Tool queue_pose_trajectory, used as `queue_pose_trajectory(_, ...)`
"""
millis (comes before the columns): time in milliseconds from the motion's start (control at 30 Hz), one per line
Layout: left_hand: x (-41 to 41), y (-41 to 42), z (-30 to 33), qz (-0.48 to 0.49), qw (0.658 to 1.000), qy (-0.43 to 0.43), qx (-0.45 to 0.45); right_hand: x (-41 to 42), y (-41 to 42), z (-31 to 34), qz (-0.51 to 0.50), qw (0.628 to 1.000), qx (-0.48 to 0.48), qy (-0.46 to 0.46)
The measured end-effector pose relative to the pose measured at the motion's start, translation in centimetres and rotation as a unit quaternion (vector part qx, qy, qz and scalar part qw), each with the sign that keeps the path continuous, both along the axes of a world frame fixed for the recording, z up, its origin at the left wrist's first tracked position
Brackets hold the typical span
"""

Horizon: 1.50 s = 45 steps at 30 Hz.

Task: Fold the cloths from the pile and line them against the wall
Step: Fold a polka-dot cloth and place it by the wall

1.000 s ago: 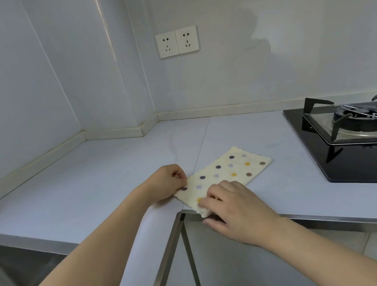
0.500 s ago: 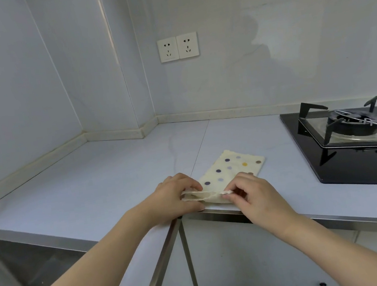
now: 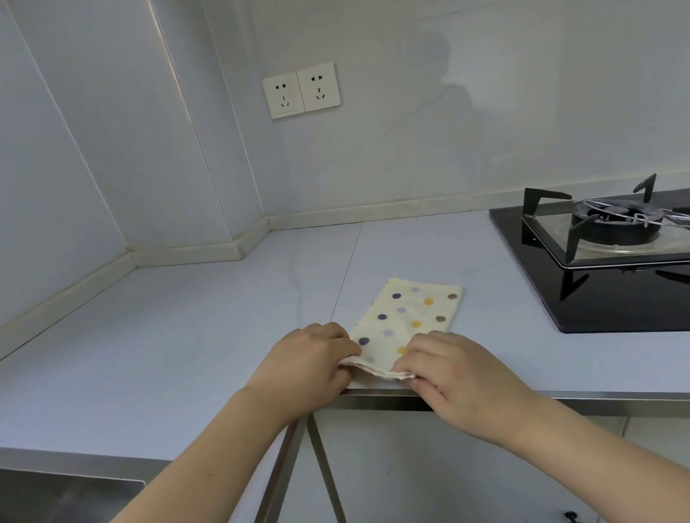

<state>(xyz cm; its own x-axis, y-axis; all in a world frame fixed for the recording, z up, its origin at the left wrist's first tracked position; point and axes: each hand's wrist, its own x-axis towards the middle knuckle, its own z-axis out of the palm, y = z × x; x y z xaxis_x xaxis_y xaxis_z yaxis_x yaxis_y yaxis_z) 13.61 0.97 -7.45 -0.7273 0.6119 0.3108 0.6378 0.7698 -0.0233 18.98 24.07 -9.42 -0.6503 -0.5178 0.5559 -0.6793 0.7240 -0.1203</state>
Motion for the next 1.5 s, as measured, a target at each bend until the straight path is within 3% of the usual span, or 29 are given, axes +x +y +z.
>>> queue_pose_trajectory(133, -0.1, -0.2, 0.3, -0.003, 0.999, 0.007, -0.043, 0.5, 0.4, 0.2, -0.04, 0.997, -0.061, -0.031)
queue_pose_trajectory(233, 0.1, -0.1, 1.2, 0.011, 0.991, -0.125, 0.052, 0.7, 0.6, 1.2, -0.048, 0.969, -0.182, -0.157)
queue_pose_trajectory(300, 0.1, 0.2, 2.0, 0.018, 0.94, -0.265, 0.214, 0.3, 0.9, 1.9, -0.05, 0.943, -0.242, -0.221)
queue_pose_trajectory(367, -0.2, 0.7, 2.4, 0.02, 0.875, -0.343, 0.341, -0.3, 1.2, 2.6, -0.065, 0.932, -0.267, -0.236)
queue_pose_trajectory(433, -1.0, 1.7, 2.5, 0.019, 0.837, -0.361, 0.41, -1.3, 1.7, 3.2, -0.082, 0.922, -0.295, -0.239)
queue_pose_trajectory(500, -2.2, 3.4, 2.5, 0.033, 0.824, -0.348, 0.445, -2.4, 2.5, 4.0, -0.109, 0.915, -0.301, -0.245)
queue_pose_trajectory(667, -6.1, 8.5, 2.4, 0.149, 0.852, -0.299, 0.403, -6.4, 5.7, 4.3, -0.227, 0.924, -0.209, -0.228)
queue_pose_trajectory(800, -7.8, 10.9, 1.3, 0.195, 0.923, -0.247, 0.223, -8.7, 8.0, 2.3, -0.289, 0.931, -0.059, -0.217)
queue_pose_trajectory(900, -8.1, 11.4, 0.5, 0.217, 0.947, -0.182, 0.152, -9.4, 8.4, 0.9, -0.307, 0.931, -0.03, -0.196)
queue_pose_trajectory(1167, -9.1, 11.6, 0.4, 0.247, 0.949, -0.159, 0.11, -10.4, 8.3, 0.2, -0.315, 0.929, -0.026, -0.192)
queue_pose_trajectory(1267, -8.2, 11.9, 0.5, 0.249, 0.945, -0.159, 0.139, -10.4, 8.3, 0.1, -0.314, 0.93, -0.024, -0.19)
queue_pose_trajectory(1400, -4.9, 11.7, 0.1, 0.179, 0.959, 0.064, 0.211, -10.4, 8.2, 0.2, -0.32, 0.928, -0.003, -0.189)
queue_pose_trajectory(1467, -2.4, 12.3, 0.1, 0.112, 0.965, 0.057, 0.231, -10.4, 8.2, 0.1, -0.322, 0.928, 0.001, -0.187)
queue_pose_trajectory(1500, -1.5, 12.7, -0.2, 0.101, 0.974, 0.034, 0.2, -10.5, 8.2, 0.1, -0.322, 0.927, 0.0, -0.189)
